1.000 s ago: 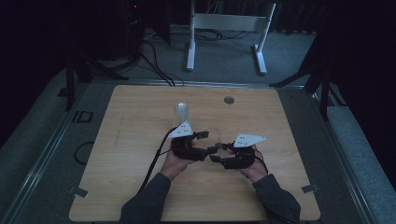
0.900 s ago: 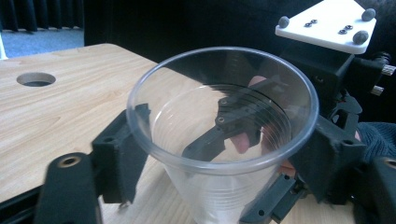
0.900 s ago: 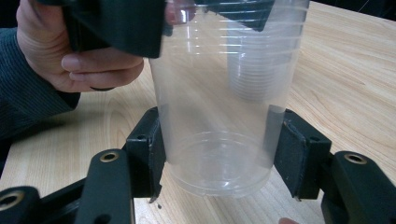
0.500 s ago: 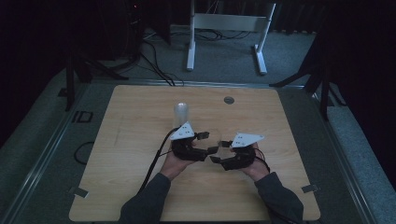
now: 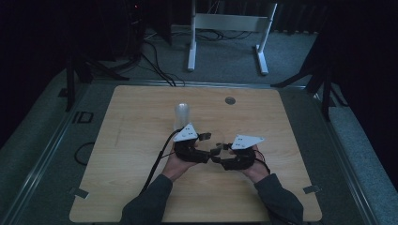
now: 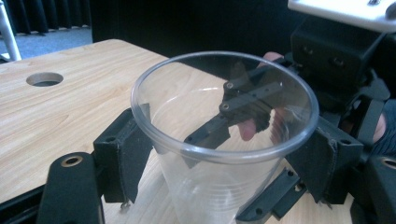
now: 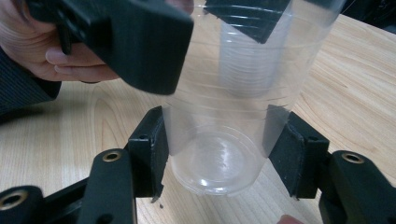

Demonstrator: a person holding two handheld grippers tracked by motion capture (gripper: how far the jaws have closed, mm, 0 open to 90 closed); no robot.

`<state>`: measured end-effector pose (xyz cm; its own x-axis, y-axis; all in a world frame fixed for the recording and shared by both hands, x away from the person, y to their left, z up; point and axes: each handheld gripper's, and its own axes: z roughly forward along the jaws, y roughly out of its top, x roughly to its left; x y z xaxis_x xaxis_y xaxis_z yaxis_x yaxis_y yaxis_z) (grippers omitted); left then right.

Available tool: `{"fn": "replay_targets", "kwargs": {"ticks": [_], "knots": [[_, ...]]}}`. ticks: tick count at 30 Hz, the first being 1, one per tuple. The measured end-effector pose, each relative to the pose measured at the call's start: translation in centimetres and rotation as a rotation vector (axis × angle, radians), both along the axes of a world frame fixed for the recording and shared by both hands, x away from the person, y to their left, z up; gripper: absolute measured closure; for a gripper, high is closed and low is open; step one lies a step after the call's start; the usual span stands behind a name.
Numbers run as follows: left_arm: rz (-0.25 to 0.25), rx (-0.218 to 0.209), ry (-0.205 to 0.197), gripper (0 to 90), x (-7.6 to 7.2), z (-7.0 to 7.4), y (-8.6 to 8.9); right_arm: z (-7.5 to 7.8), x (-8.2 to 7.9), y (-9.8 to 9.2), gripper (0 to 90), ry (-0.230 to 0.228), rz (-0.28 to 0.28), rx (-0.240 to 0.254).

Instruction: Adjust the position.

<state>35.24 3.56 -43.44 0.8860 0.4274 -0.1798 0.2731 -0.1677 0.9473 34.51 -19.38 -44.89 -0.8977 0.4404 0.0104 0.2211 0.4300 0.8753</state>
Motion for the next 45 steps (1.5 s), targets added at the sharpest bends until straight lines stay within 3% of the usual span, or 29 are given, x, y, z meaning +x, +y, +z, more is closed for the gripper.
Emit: {"fn": "replay_targets", "kwargs": {"ticks": [4,20,22,30,39,45], "knots": [[0.006,-0.030,0.010,24.8,0.1,0.1,0.0,-0.1,0.0,0.1,42.5,-0.003,-0.002,0.007],[0.025,-0.014,-0.017,28.0,-0.1,0.0,-0.1,0.0,0.1,-0.1,35.8,0.007,-0.011,0.004],[0.041,-0.010,-0.027,28.1,-0.1,0.0,0.0,0.0,0.1,-0.3,30.3,0.012,-0.024,0.006],[0.075,-0.001,-0.041,28.4,-0.2,0.1,0.1,0.2,0.3,-0.8,23.8,0.017,-0.059,0.022],[0.103,0.011,-0.054,28.4,-0.1,0.1,0.3,0.4,0.3,-1.5,21.2,0.014,-0.088,0.032],[0.154,0.012,-0.069,28.4,0.0,0.1,0.5,0.7,0.3,-2.2,20.6,0.008,-0.106,0.041]]}}
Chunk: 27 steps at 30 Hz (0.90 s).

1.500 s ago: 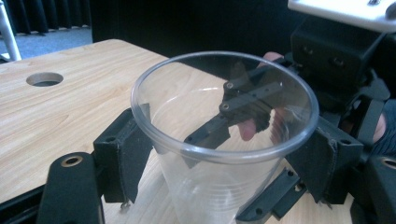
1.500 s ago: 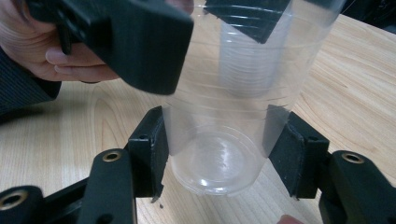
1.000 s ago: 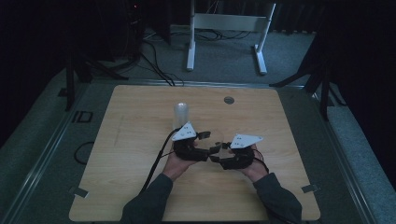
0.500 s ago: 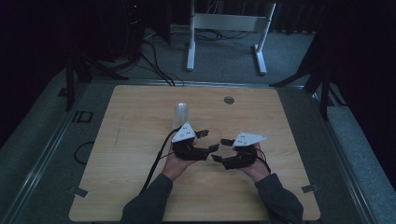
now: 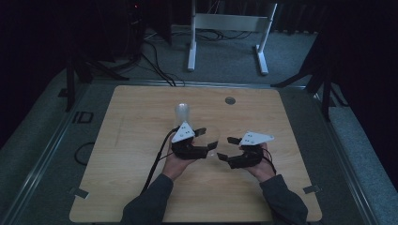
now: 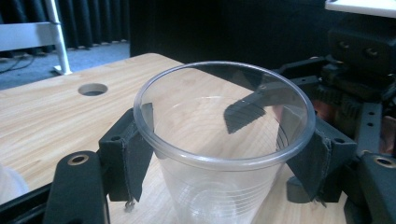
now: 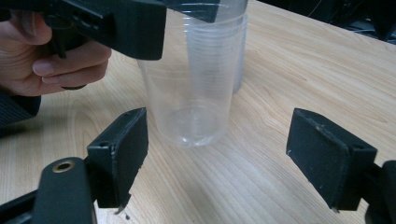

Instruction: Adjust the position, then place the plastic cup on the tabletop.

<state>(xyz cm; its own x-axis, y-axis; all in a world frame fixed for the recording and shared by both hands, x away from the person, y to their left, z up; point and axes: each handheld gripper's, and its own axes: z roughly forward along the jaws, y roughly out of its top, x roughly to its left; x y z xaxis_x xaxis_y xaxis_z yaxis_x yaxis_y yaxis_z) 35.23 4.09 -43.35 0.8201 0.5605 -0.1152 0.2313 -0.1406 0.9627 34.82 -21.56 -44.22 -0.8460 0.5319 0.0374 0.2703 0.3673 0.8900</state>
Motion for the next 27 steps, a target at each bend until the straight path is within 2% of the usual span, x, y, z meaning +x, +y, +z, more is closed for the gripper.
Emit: {"fn": "replay_targets", "kwargs": {"ticks": [8,15,27], "knots": [[0.050,0.009,-0.006,28.4,0.2,-0.2,0.1,0.0,0.1,-0.7,19.8,-0.002,-0.035,0.012],[0.067,0.011,-0.010,28.4,0.1,-0.4,0.3,-0.1,0.1,-0.9,19.7,0.000,-0.055,0.027],[0.072,0.007,-0.012,28.6,0.2,-0.4,0.1,-0.4,0.1,-1.2,19.7,0.008,-0.088,0.022]]}}
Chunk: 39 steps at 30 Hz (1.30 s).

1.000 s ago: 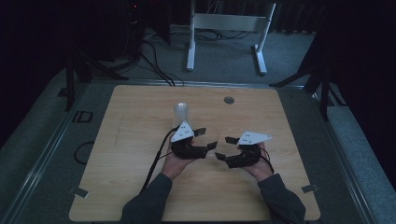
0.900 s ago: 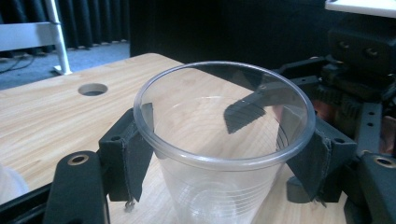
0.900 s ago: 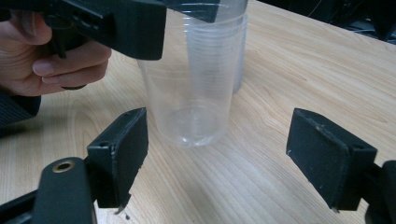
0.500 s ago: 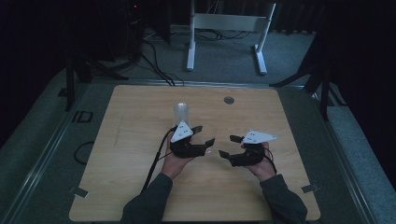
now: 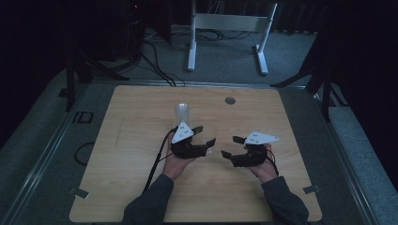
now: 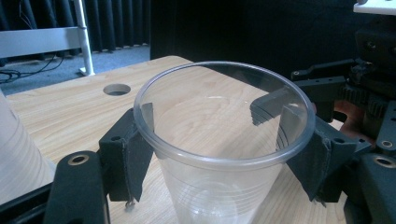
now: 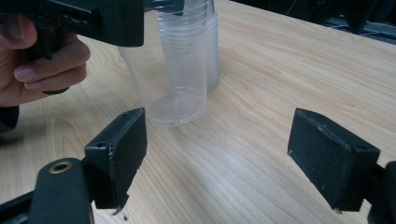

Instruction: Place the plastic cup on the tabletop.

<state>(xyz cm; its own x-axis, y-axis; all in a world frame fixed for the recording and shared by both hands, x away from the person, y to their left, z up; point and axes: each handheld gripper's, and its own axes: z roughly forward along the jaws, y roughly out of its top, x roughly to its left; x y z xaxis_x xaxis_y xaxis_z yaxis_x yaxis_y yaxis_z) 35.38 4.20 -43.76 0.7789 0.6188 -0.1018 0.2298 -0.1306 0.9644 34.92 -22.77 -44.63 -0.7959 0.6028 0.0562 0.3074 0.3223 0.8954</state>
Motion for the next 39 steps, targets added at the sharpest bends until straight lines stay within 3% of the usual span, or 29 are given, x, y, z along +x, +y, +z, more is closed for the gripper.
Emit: {"fn": "replay_targets", "kwargs": {"ticks": [39], "knots": [[0.052,0.012,-0.007,28.8,0.43,-0.54,0.18,-0.15,0.19,-0.75,19.8,0.003,-0.032,0.032]]}}
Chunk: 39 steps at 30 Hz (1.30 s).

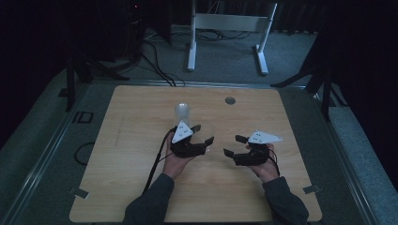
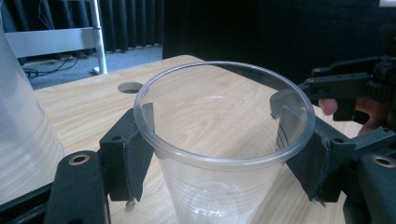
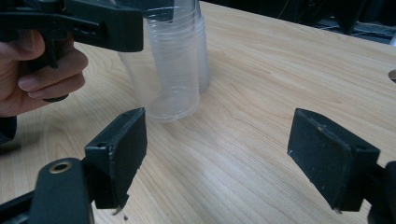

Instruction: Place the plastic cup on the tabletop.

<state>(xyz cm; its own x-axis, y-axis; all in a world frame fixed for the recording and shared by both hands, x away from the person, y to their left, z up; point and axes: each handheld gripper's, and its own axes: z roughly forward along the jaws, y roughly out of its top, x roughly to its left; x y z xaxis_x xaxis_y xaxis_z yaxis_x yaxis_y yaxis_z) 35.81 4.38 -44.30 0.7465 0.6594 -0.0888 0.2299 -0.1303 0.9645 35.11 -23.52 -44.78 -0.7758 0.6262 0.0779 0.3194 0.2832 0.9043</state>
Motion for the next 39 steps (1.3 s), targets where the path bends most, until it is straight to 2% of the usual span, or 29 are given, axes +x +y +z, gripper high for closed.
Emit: {"fn": "replay_targets", "kwargs": {"ticks": [39], "knots": [[0.046,0.052,0.014,28.8,0.7,-1.5,0.3,-0.2,-0.1,-0.1,19.8,0.005,0.005,0.002]]}}
